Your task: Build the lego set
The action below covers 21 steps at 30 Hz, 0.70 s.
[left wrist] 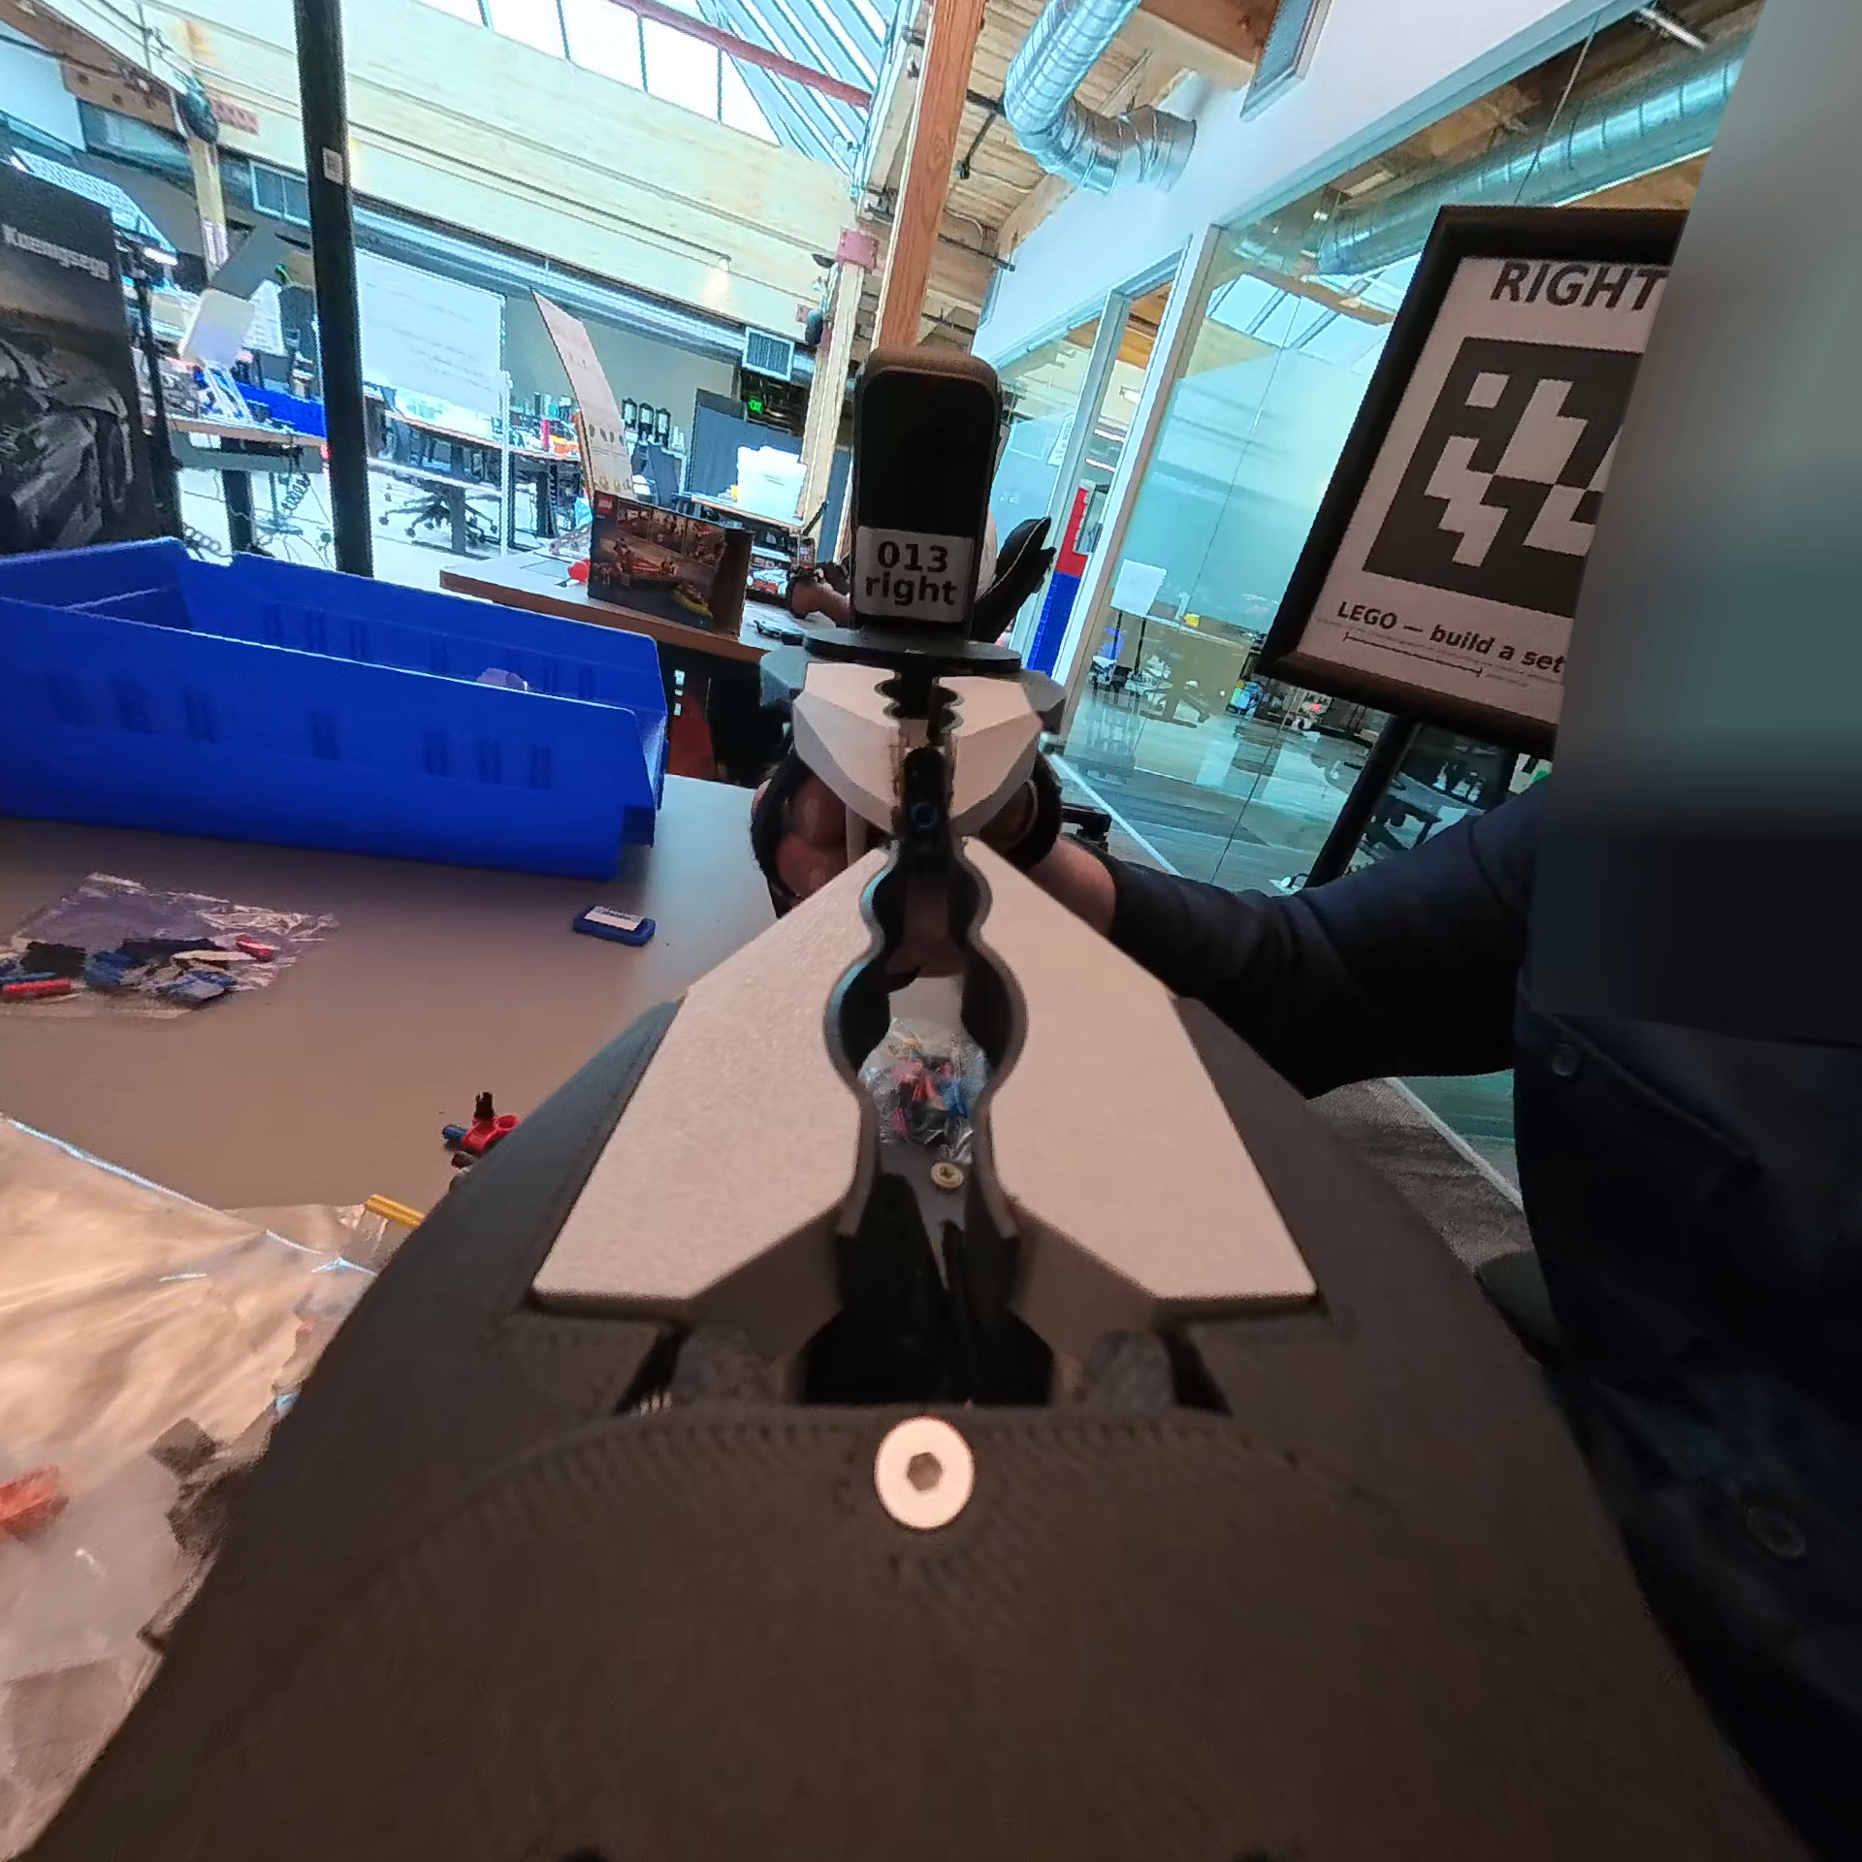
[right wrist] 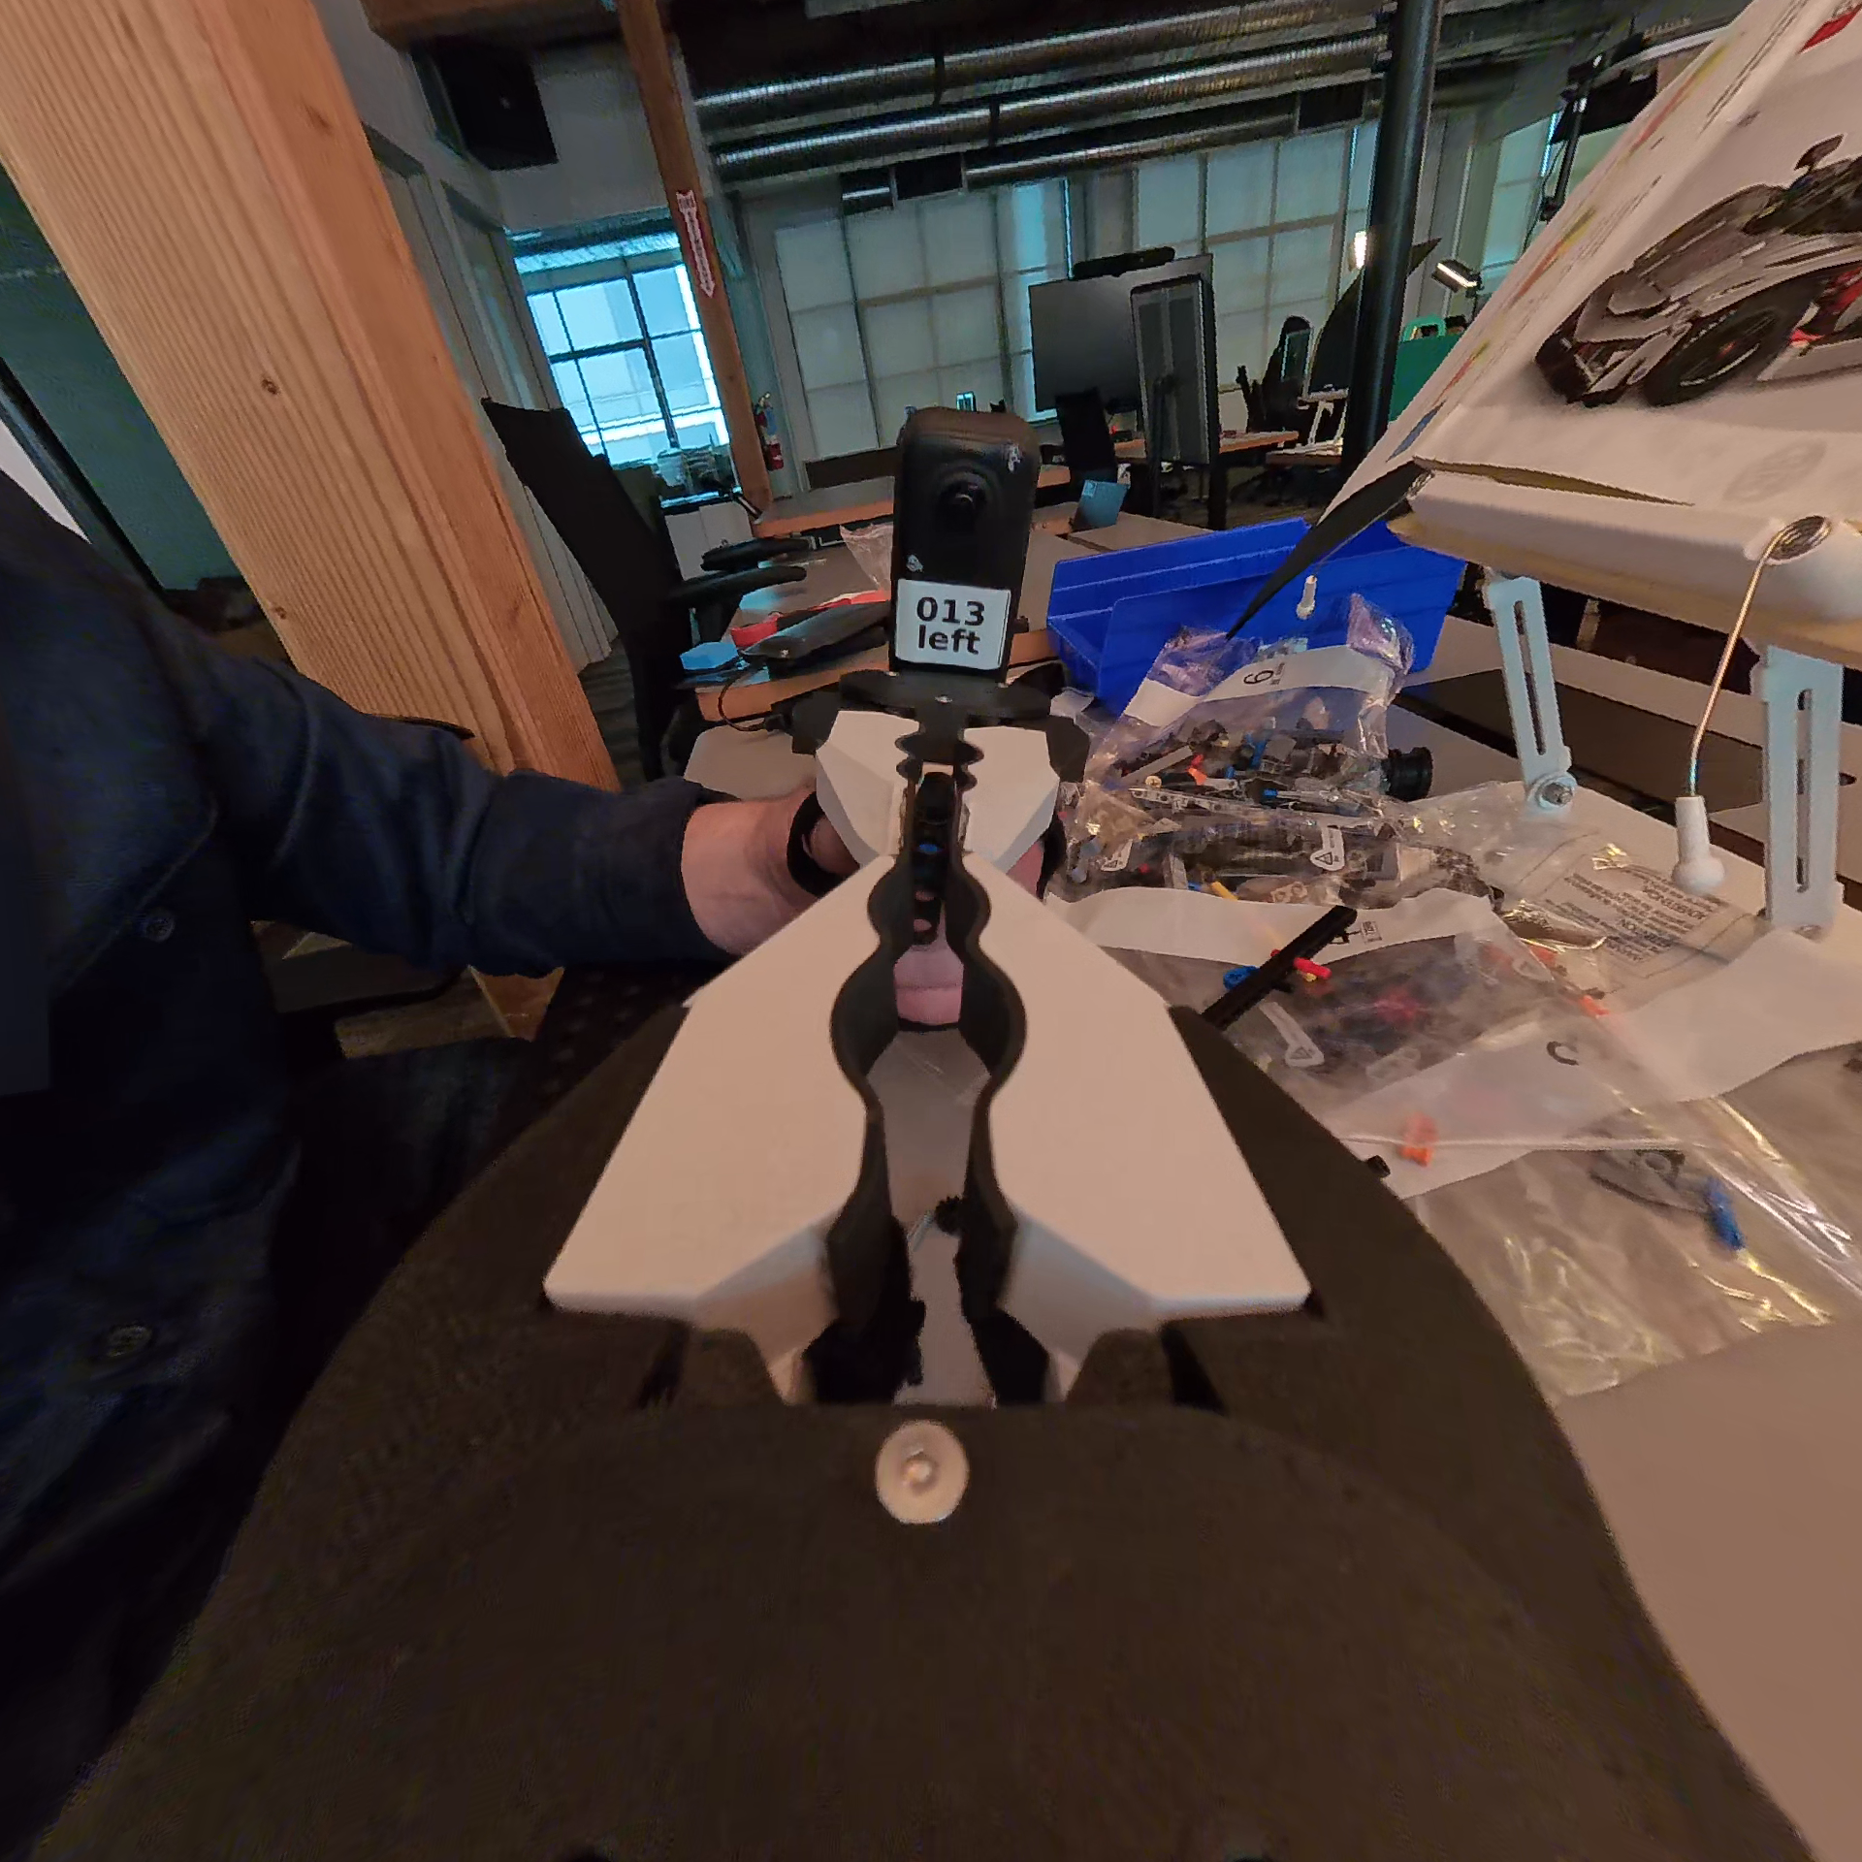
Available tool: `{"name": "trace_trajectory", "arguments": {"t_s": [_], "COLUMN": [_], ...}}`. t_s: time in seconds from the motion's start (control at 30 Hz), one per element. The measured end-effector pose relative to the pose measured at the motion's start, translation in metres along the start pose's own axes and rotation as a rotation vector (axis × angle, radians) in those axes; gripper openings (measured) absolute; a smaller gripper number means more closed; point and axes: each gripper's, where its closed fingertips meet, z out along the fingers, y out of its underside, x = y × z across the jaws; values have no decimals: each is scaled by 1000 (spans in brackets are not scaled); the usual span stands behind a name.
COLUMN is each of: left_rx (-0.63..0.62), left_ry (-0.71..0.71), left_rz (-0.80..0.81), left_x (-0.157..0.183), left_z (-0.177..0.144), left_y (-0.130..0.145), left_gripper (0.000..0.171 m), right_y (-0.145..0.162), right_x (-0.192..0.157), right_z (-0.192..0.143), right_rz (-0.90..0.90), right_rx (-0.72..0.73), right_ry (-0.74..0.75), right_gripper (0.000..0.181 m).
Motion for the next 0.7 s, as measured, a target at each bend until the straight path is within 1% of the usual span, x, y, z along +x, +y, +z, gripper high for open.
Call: {"name": "trace_trajectory", "arguments": {"t_s": [0.2,0.23,0.27,0.3,0.4,0.57,0.7], "left_rx": [51,64,72,83,91,89,78], "left_ry": [-41,-44,-47,-54,-68,-76,-92], "left_rz": [51,60,63,64,72,80,115], "left_x": [0,0,0,-1,-2,-1,-1], "left_z": [0,-1,-2,-3,-4,1,2], "left_y": [-10,-12,-14,-16,-17,-15,-14], "left_gripper": [7,7,6,6,6,7,7], "right_y": [-9,-9,-8,-8,-8,-16,-16], "right_x": [1,2,2,0,3,2,0], "right_z": [0,1,1,1,1,-1,-1], "right_rz": [28,45,61,66,82,96,84], "right_rx": [73,81,79,80,88,146,143], "right_ry": [6,8,-2,-10,-2,-17,-16], "right_gripper": [4,12,16,17,13,2,0]}}
